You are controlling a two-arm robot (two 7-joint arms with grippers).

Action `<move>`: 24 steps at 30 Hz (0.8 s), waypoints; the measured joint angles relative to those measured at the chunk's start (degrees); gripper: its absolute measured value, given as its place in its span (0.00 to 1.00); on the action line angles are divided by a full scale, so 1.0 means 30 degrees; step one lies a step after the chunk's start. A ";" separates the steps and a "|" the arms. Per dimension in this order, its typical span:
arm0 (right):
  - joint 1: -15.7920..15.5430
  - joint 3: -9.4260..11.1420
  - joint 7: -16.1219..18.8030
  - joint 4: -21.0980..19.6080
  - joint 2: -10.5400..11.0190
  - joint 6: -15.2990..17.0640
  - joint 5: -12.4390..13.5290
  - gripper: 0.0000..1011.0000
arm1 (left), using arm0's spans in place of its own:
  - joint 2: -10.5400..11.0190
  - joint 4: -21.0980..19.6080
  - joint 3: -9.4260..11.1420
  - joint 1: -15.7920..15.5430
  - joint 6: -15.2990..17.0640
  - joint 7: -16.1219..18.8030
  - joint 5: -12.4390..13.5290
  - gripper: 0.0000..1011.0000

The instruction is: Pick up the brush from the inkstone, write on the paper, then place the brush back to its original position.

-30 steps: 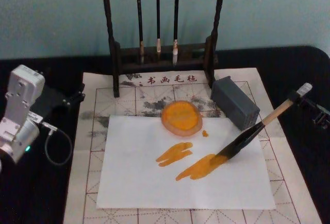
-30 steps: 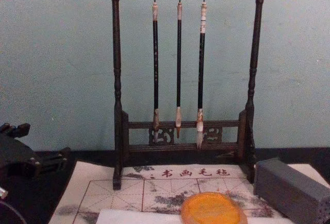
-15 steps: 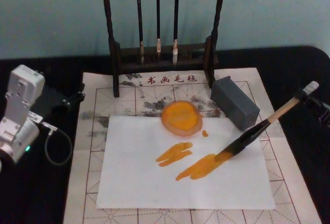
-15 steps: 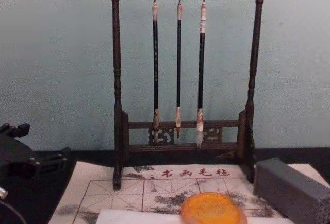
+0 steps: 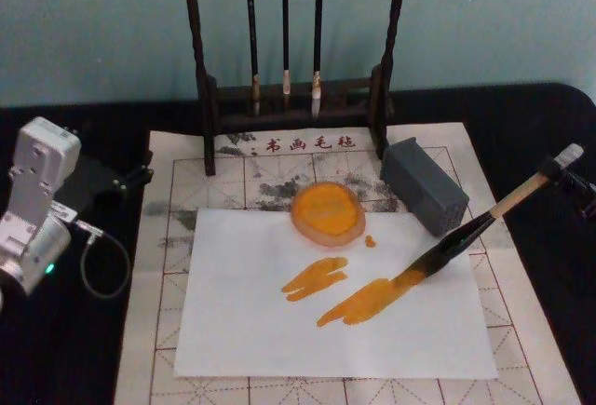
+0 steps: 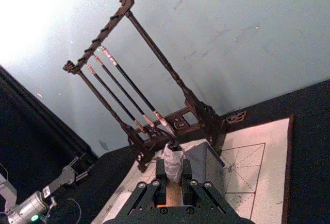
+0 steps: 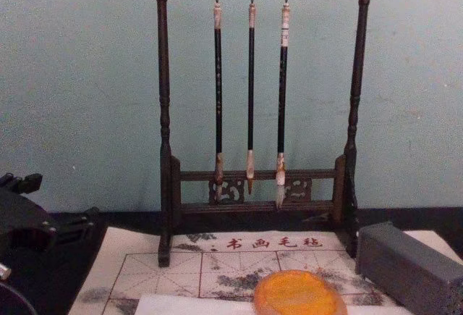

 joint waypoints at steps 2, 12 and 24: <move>-0.0015 0.0045 -0.0001 -0.0002 -0.0017 -0.0016 -0.0001 0.18 | 0.0000 0.0001 0.0000 0.0000 0.0000 0.0000 0.0000 0.99; -0.0129 0.0578 0.0343 -0.0067 -0.0229 0.0012 0.0721 0.18 | 0.0000 0.0000 -0.0001 0.0000 0.0000 0.0001 0.0000 0.99; 0.0008 0.0771 0.0795 -0.0086 -0.0617 0.0290 0.1996 0.18 | 0.0000 0.0001 0.0000 0.0000 0.0000 0.0000 0.0000 0.99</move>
